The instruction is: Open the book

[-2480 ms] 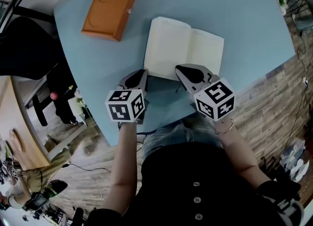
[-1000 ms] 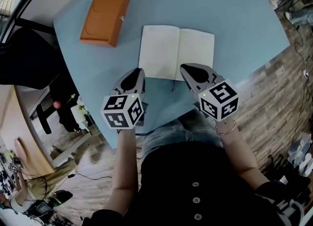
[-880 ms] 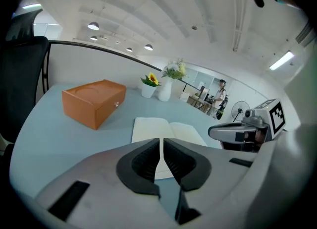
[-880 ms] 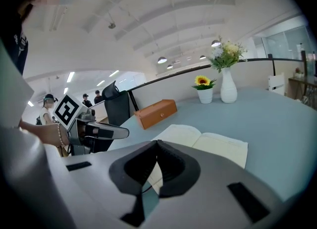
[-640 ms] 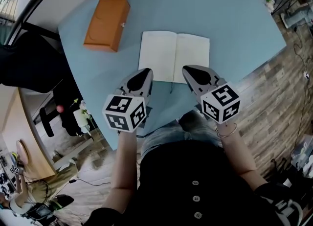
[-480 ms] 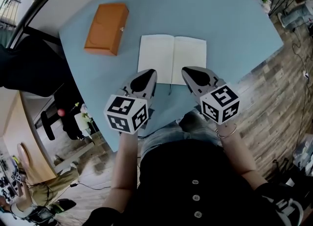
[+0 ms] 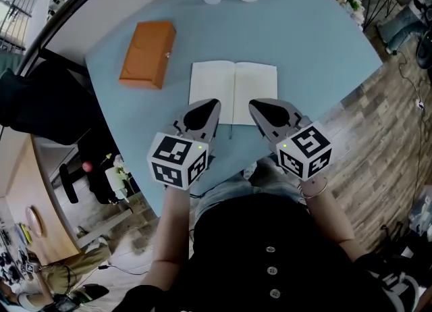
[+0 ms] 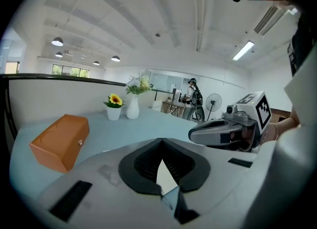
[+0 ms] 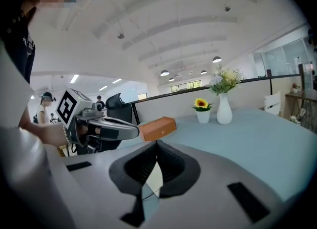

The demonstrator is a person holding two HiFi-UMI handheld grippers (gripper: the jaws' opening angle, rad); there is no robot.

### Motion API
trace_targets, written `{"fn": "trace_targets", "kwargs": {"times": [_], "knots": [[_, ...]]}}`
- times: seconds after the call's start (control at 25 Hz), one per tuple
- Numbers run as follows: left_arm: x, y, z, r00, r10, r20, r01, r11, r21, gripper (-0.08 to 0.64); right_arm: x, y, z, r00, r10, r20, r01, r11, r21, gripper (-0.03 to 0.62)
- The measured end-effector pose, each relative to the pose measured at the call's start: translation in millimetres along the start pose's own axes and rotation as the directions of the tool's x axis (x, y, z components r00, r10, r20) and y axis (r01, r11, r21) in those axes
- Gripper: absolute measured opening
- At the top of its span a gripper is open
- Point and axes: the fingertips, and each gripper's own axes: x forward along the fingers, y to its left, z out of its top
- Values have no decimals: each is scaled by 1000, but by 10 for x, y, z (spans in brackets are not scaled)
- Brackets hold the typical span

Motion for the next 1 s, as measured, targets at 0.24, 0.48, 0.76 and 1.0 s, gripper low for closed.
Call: {"fn": "trace_targets", "kwargs": {"times": [0.24, 0.48, 0.76, 1.0], "knots": [[-38, -83, 222, 998, -12, 61, 11, 1000, 19, 12, -112, 6, 218, 998, -3, 56, 4, 1000, -13, 2], [-78, -146, 437, 992, 19, 125, -27, 998, 64, 12, -214, 5, 359, 996, -3, 95, 4, 1000, -13, 2], [-41, -266, 398, 994, 6, 112, -17, 994, 104, 12, -306, 23, 416, 992, -11, 127, 14, 1000, -16, 2], [-5, -423, 322, 994, -41, 101, 30, 993, 113, 12, -334, 14, 351, 991, -25, 132, 25, 1000, 2, 2]]}}
